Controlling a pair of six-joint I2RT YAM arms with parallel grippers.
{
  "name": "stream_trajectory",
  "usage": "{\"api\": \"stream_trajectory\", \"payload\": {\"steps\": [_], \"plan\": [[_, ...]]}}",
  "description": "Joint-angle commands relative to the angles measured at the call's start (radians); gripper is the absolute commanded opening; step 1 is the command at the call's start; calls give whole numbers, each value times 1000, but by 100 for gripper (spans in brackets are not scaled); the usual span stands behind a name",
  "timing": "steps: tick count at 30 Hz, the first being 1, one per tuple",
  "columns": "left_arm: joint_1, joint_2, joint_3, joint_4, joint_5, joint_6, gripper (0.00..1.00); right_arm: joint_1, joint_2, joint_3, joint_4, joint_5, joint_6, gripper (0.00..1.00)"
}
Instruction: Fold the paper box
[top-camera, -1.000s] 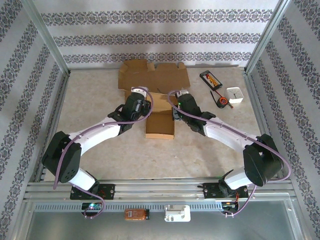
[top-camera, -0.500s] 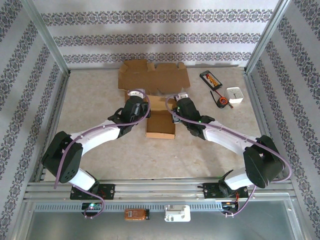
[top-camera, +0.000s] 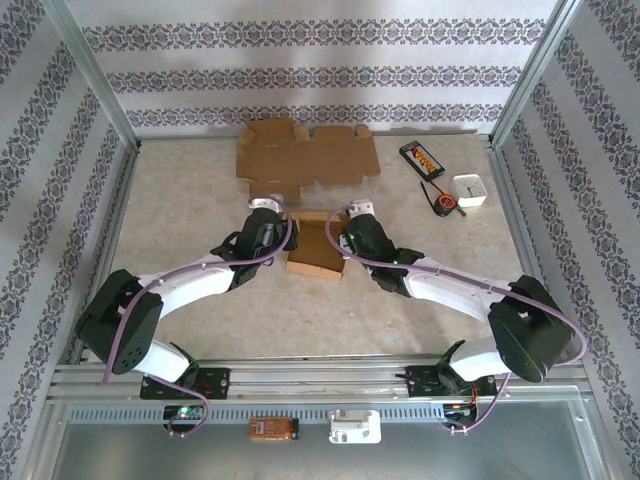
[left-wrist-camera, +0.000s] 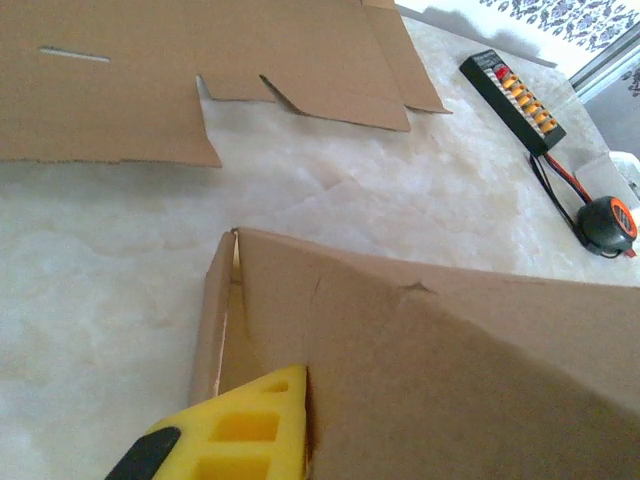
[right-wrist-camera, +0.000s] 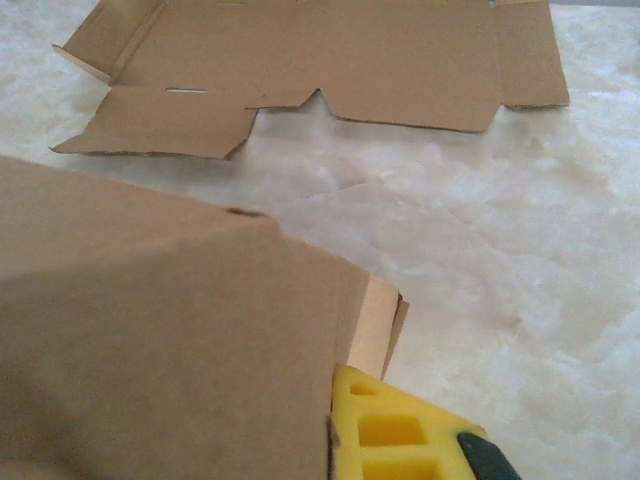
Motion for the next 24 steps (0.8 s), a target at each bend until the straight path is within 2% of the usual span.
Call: {"api": "stream_trajectory", "payload": {"steps": [1,8,15,24], "plan": [[-28,4,-66,-103,79,-42,10,30,2,-59,-50,-70,68,8],[-33,-51,-37,-138,45,15,10,2,-54,17,-119,-64,46,11],[-49,-58,32,-176,85,59,10,-86,-17,117,-184,-186,71,11],[-65,-71,83,-250,42,92,10,-140,61,170,-209,-302,114,12]]}}
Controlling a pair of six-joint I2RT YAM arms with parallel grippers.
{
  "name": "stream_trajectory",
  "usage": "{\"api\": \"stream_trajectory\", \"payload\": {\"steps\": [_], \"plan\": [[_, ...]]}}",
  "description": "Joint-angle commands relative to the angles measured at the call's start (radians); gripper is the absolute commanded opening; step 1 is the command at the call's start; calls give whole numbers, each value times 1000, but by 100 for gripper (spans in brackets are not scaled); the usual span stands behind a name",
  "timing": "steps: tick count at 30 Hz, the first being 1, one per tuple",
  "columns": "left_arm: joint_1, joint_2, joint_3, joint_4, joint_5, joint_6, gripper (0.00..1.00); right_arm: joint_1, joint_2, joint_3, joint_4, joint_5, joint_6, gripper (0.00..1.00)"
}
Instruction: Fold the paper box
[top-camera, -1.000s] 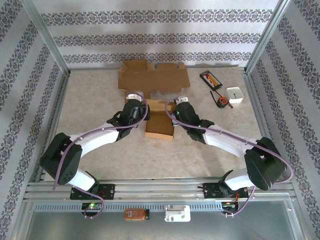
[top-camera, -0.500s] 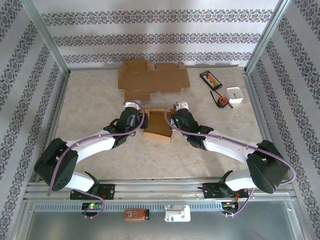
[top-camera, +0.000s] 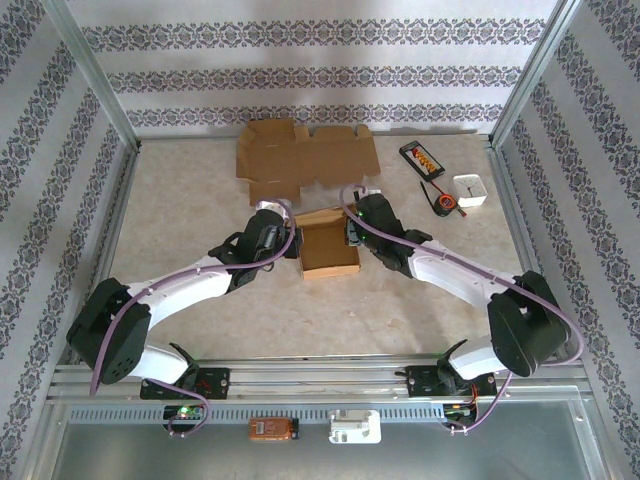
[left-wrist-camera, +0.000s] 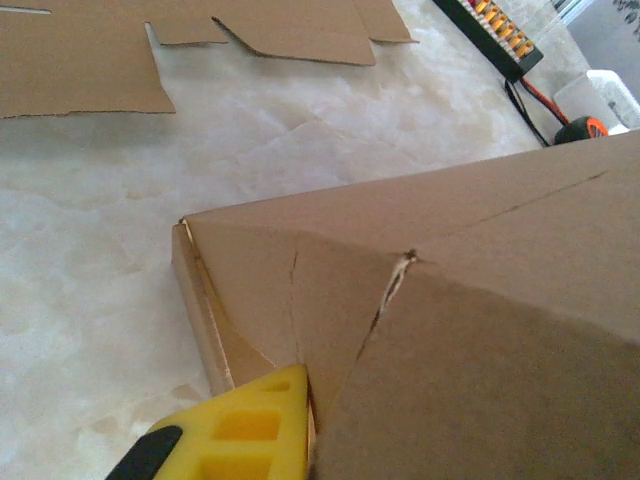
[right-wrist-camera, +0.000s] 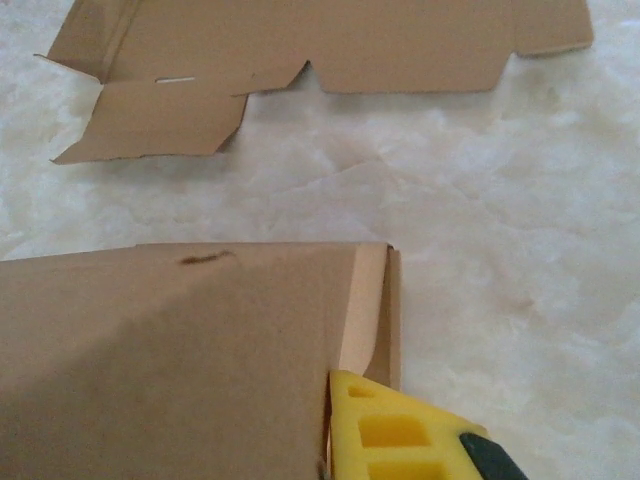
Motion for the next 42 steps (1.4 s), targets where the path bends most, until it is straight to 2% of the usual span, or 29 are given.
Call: {"api": "stream_trajectory", "payload": {"steps": [1,11,18,21,26,32,37,40,42], "plan": [[-22,-14,31,-77,0,28,10,-8,27,38,-29,-108,44,12],[-22,6,-10,-51,-22,13,12,9,33,-16,-49,-26,-45,12],[-22,-29,-58,-79,-6,7,19,30,-8,-91,-31,-18,-42,20],[-24,-57,-84,-80,-8,-11,23,41,-31,-114,-28,-38,-32,27],[-40,-118,-120,-90,-18,-38,40,47,-103,-162,-35,-79,2,38],[-72,-218,-146,-151,-22,-70,52,48,-255,-243,-65,-153,31,58],[-126,-347,-135,-221,-41,-74,53,48,-437,-251,-133,-248,27,67],[-153,-450,-94,-281,-109,-62,53,41,-559,-214,-167,-245,38,72],[-154,-507,-61,-297,-163,-62,54,23,-608,-178,-167,-201,67,76]]}}
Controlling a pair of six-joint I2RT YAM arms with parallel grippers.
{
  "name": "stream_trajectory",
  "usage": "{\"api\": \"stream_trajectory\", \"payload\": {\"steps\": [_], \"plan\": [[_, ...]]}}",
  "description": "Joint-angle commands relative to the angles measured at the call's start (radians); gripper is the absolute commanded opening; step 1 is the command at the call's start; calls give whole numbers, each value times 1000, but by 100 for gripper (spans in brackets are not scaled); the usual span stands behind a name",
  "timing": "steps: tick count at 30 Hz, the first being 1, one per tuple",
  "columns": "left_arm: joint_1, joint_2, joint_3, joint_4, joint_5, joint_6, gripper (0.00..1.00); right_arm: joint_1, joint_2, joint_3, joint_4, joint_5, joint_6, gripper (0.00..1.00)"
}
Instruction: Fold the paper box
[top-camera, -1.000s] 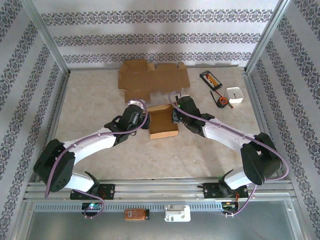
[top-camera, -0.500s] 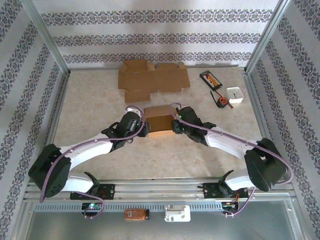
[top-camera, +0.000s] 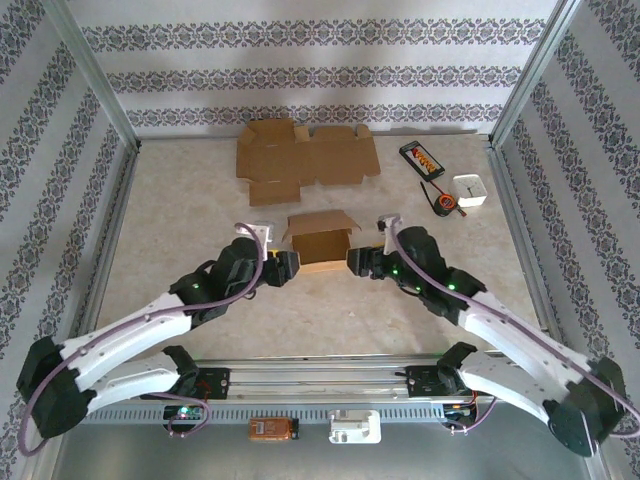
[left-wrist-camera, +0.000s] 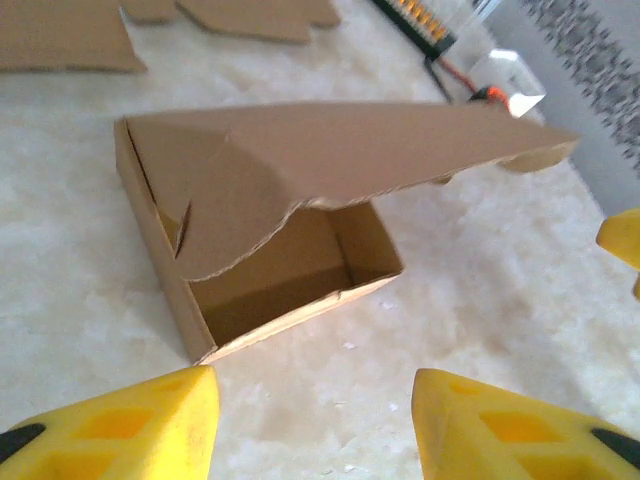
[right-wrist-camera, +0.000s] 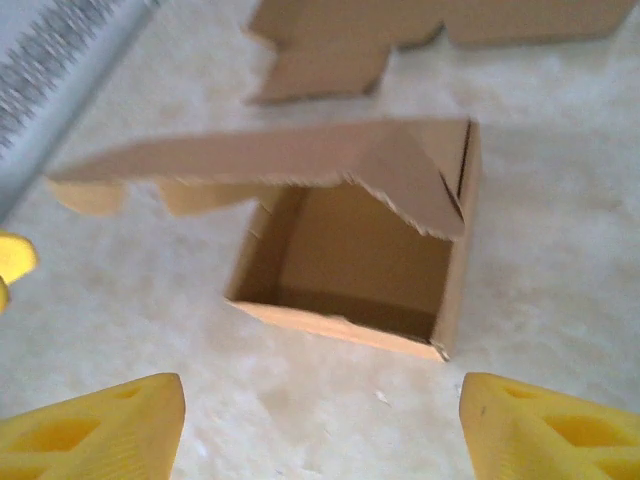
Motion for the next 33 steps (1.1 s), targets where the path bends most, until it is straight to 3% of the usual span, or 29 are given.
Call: {"api": "stream_trajectory", "payload": {"steps": [1,5,7,11,15,18,22,27,33], "plan": [[-10,-92,75,-63,-120,-2,54,-34,-60,82,-24,25,57,77],[9,-92,153,-81,-243,-48,65,-185,78,251,-83,-120,114,75],[53,-47,212,-135,-220,-83,68,-232,171,326,-123,-209,131,72],[152,59,285,-184,-38,-152,71,-262,319,410,-130,-297,159,72],[242,156,259,-89,188,-215,75,-261,437,462,-147,-296,197,72],[289,215,233,-34,259,-247,75,-255,524,486,-151,-356,207,68],[299,262,190,64,314,-298,71,-251,596,482,-144,-404,233,62],[297,345,155,193,489,-397,64,-226,624,447,-109,-419,262,57],[291,369,114,279,506,-479,51,-199,609,393,-86,-398,279,51]]}}
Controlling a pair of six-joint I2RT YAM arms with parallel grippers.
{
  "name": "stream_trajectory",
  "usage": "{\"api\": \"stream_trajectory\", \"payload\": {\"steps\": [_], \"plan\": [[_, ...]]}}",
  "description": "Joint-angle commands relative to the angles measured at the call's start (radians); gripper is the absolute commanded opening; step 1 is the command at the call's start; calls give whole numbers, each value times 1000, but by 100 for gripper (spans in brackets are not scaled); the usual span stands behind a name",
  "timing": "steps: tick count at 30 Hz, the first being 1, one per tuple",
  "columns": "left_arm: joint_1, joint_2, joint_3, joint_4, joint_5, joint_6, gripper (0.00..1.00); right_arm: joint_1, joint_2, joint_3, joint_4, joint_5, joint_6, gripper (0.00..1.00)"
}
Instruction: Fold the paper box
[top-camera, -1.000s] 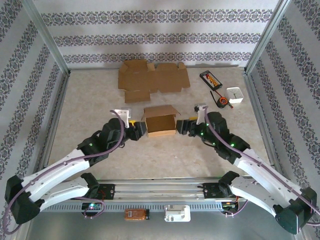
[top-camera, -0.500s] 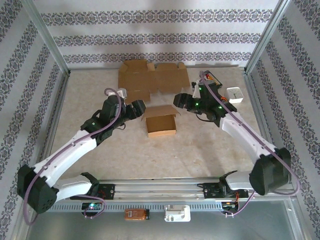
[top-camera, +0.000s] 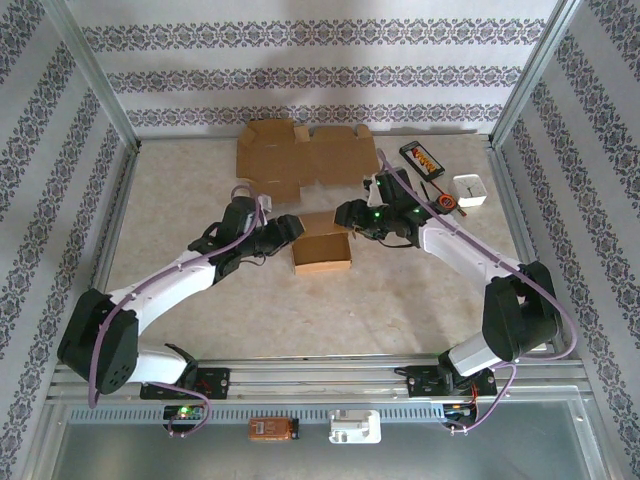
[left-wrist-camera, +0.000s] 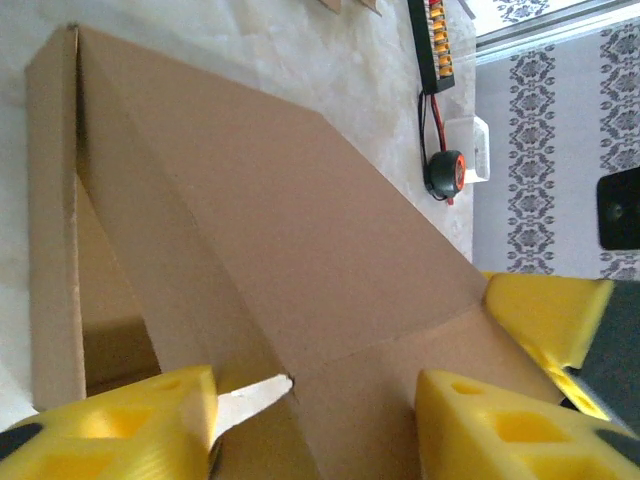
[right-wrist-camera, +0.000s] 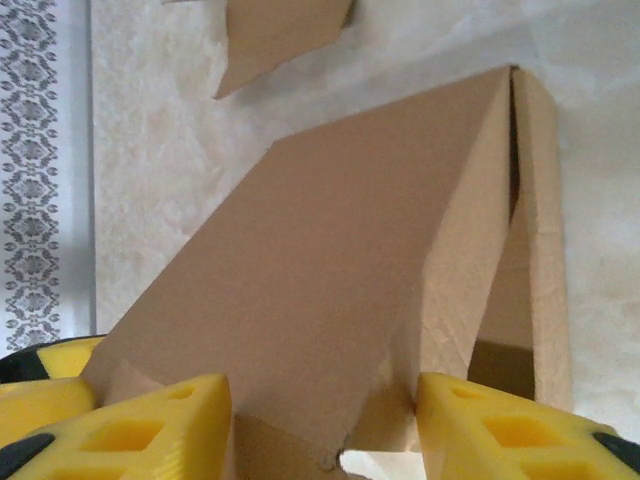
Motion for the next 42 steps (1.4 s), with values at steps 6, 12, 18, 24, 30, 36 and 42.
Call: {"api": "stream_trajectory", "payload": {"steps": [6,12,18,24,30,36,42], "plan": [[1,8,-19,57,23,-32,48,36,-7,-68,17,12,-1,49],[1,4,-46,1,-11,14,47,41,-3,-119,13,74,-30,49],[-5,-7,-108,-9,-28,0,47,66,19,-140,27,68,-19,51],[-5,-39,-116,-35,-74,28,47,63,-3,-95,-9,78,-43,56],[-6,-68,-23,-136,-162,149,55,57,-61,-48,-37,126,-78,66],[-3,2,8,-140,-163,215,62,57,-39,-60,-28,169,-104,68],[-4,76,-45,-75,-139,241,64,63,43,-109,-8,171,-144,76]]}}
